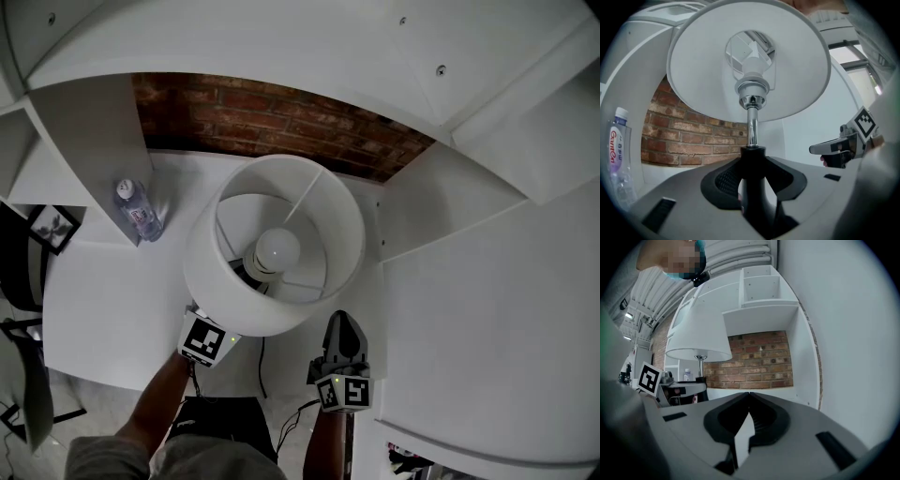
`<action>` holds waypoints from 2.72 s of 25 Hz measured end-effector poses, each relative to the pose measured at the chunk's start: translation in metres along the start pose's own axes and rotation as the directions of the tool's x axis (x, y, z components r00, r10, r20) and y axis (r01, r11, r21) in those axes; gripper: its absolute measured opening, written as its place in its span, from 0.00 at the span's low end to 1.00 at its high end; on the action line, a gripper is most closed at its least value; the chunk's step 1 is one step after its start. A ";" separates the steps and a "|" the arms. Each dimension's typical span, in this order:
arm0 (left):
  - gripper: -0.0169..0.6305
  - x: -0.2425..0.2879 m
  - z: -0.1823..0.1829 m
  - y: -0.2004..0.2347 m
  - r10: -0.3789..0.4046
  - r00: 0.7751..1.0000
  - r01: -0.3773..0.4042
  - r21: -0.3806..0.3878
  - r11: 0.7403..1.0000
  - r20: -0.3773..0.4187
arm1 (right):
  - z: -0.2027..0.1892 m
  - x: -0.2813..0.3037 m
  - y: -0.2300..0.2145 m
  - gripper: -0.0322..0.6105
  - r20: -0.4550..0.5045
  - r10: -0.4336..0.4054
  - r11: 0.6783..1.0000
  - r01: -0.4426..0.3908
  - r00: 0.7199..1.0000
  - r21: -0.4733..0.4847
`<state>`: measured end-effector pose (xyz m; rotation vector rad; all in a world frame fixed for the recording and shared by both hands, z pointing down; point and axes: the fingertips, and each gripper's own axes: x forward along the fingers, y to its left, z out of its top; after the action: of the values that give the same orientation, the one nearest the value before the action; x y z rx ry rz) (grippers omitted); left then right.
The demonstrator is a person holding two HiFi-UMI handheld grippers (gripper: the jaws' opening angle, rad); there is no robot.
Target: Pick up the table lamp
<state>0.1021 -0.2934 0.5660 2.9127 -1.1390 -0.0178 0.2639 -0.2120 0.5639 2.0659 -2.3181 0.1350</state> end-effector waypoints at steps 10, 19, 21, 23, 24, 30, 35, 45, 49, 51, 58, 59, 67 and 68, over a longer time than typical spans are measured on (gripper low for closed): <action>0.26 -0.021 0.062 -0.010 -0.009 1.000 0.010 0.027 1.000 -0.005 | 0.060 -0.008 0.018 0.08 0.016 0.018 0.999 -0.017 1.000 -0.028; 0.26 -0.052 0.117 -0.018 -0.001 1.000 0.001 0.042 0.999 0.005 | 0.107 -0.025 0.036 0.09 0.030 0.023 0.999 -0.022 0.999 -0.024; 0.26 -0.062 0.125 -0.019 0.007 1.000 -0.007 0.041 0.999 -0.003 | 0.116 -0.029 0.042 0.09 0.033 0.030 0.999 -0.030 0.999 -0.015; 0.26 -0.074 0.132 -0.021 0.017 1.000 -0.017 0.035 0.999 -0.008 | 0.123 -0.035 0.050 0.09 0.034 0.042 0.999 -0.041 0.999 -0.018; 0.26 -0.079 0.136 -0.021 0.022 1.000 -0.022 0.036 0.999 -0.010 | 0.127 -0.038 0.053 0.09 0.034 0.047 0.999 -0.046 0.998 -0.023; 0.26 -0.112 0.160 -0.031 0.044 0.999 -0.044 0.043 0.998 -0.011 | 0.148 -0.060 0.075 0.09 0.044 0.078 0.997 -0.077 0.996 -0.025; 0.26 -0.137 0.174 -0.042 0.055 0.998 -0.054 0.044 0.998 -0.005 | 0.158 -0.078 0.089 0.08 0.056 0.091 0.996 -0.090 0.994 -0.028; 0.26 -0.202 0.183 -0.055 0.073 0.997 -0.072 0.042 0.996 -0.001 | 0.162 -0.114 0.125 0.09 0.064 0.100 0.994 -0.098 0.993 -0.041; 0.26 -0.228 0.183 -0.052 0.092 0.996 -0.092 0.045 0.995 -0.006 | 0.161 -0.126 0.149 0.09 0.065 0.124 0.992 -0.121 0.990 -0.049; 0.26 -0.239 0.182 -0.050 0.100 0.995 -0.100 0.047 0.994 -0.010 | 0.162 -0.131 0.159 0.08 0.067 0.131 0.990 -0.128 0.989 -0.053; 0.26 -0.265 0.182 -0.045 0.129 0.992 -0.127 0.066 0.990 -0.016 | 0.166 -0.145 0.172 0.09 0.077 0.135 0.990 -0.131 0.988 -0.049; 0.26 -0.267 0.183 -0.045 0.132 0.991 -0.130 0.066 0.989 -0.014 | 0.167 -0.145 0.173 0.09 0.078 0.136 0.990 -0.132 0.988 -0.050; 0.26 -0.273 0.184 -0.042 0.141 0.990 -0.140 0.059 0.988 -0.006 | 0.167 -0.144 0.186 0.08 0.064 0.165 0.983 -0.158 0.984 -0.094; 0.26 -0.273 0.184 -0.042 0.141 0.990 -0.141 0.059 0.988 -0.005 | 0.166 -0.144 0.188 0.08 0.058 0.166 0.980 -0.159 0.984 -0.117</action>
<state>-0.0730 -0.0791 0.3826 2.8707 -1.3638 0.0315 0.0991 -0.0628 0.3790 1.8571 -2.4702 -0.0607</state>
